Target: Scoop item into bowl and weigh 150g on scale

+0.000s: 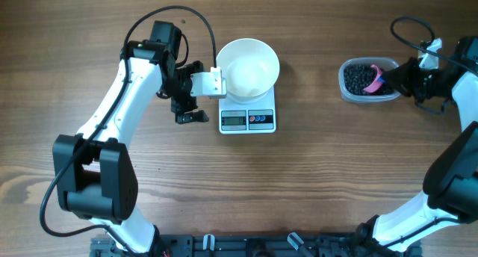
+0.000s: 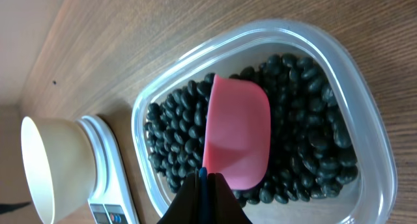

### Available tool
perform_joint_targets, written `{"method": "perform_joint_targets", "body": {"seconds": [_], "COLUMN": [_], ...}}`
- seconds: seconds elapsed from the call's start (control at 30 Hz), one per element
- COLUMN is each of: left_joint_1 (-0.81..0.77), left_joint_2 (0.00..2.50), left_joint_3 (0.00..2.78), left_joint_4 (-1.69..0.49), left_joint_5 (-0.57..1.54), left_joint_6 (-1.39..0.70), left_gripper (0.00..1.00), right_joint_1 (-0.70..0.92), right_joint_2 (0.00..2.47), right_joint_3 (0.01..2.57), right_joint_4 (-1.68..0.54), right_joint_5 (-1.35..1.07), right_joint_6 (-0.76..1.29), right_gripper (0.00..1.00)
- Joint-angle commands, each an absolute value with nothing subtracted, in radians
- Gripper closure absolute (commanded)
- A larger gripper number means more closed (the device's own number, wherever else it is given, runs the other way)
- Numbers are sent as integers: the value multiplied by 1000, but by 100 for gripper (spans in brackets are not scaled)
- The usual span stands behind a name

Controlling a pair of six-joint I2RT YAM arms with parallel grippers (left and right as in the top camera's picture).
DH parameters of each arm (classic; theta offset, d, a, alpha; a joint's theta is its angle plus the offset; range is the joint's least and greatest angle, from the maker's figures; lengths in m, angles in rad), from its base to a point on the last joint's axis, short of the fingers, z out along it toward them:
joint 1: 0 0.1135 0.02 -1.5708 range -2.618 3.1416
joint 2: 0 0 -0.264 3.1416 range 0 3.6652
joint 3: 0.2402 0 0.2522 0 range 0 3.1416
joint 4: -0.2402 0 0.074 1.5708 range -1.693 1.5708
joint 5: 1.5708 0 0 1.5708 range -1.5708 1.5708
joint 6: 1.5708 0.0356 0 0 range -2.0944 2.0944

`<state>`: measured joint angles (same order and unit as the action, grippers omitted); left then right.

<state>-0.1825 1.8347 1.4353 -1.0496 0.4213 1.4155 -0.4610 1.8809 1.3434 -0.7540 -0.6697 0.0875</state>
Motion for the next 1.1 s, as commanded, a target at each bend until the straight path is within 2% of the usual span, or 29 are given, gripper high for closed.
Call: {"method": "perform_joint_targets", "body": {"seconds": [0.0, 0.27, 0.43, 0.83, 1.07], "left_joint_1": [-186, -186, -186, -186, -186], "left_joint_2": [1839, 1839, 1839, 1839, 1839], "left_joint_3": [1439, 1439, 1439, 1439, 1439], "left_joint_4": [-1050, -1050, -1050, -1050, -1050], "left_joint_5": [448, 448, 448, 448, 448], "left_joint_6": [1409, 1409, 1409, 1409, 1409], "left_gripper": [0, 0, 0, 0, 0], "right_joint_1": [-473, -641, -690, -712, -712], "right_joint_2": [1940, 1940, 1940, 1940, 1940], "right_joint_3": [1311, 1311, 1311, 1311, 1311], "right_joint_4": [-787, -756, -714, -712, -706], "right_joint_5": [-739, -1031, -1150, -1185, -1308], "right_joint_6": [17, -6, 111, 138, -28], "right_gripper": [96, 96, 96, 96, 96]}}
